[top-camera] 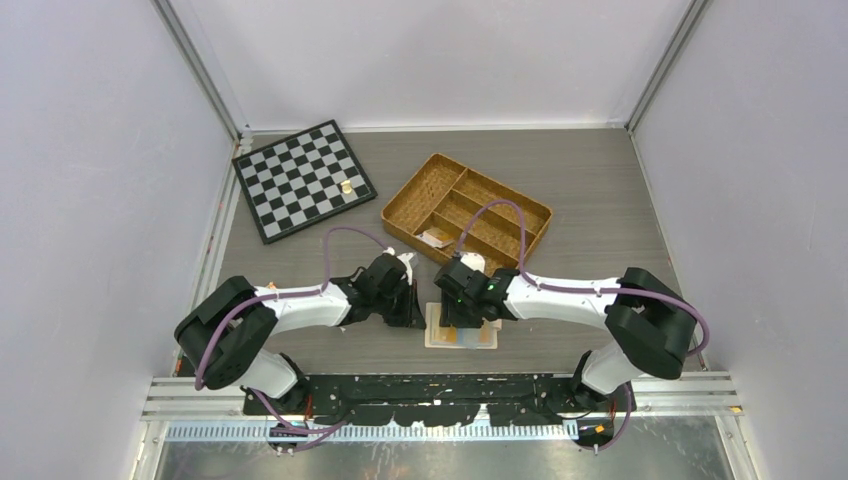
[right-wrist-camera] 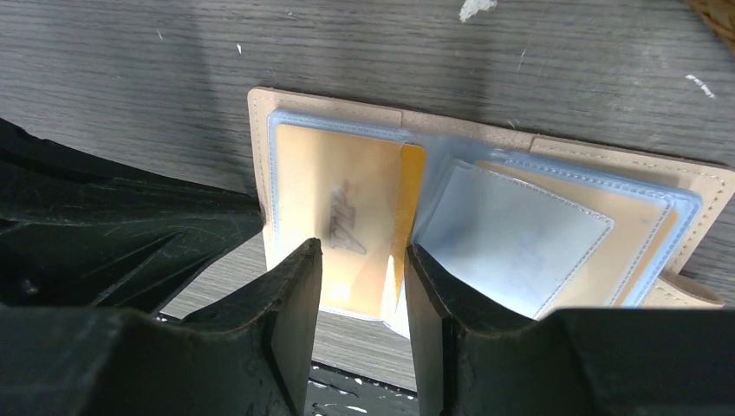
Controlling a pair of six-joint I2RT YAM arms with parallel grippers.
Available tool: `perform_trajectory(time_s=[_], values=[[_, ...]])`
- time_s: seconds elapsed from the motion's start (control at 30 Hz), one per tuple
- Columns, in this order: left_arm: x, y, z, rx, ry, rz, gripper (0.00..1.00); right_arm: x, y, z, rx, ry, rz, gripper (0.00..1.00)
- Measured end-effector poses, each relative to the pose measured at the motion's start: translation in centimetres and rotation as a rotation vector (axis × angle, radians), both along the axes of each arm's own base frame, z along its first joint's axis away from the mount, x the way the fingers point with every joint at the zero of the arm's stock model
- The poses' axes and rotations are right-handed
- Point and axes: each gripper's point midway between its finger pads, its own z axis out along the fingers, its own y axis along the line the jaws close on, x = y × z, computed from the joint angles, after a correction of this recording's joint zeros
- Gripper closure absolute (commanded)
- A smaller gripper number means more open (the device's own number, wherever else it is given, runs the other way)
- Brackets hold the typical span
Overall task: Put the credit cards into the card holder
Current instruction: Insert the credit card into the card holder.
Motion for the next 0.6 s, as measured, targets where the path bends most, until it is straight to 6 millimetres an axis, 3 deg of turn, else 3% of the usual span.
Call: perform_trajectory(time_s=[0.4, 0.6], values=[[0.0, 0.1, 0.0, 0.004, -0.002, 0.004, 1.0, 0.1, 0.9, 0.3, 0.036, -0.008, 0.026, 0.56], [0.1, 0.1, 0.0, 0.005, -0.002, 0.01, 1.0, 0.4, 1.6, 3.2, 0.125, -0.067, 0.033, 0.42]])
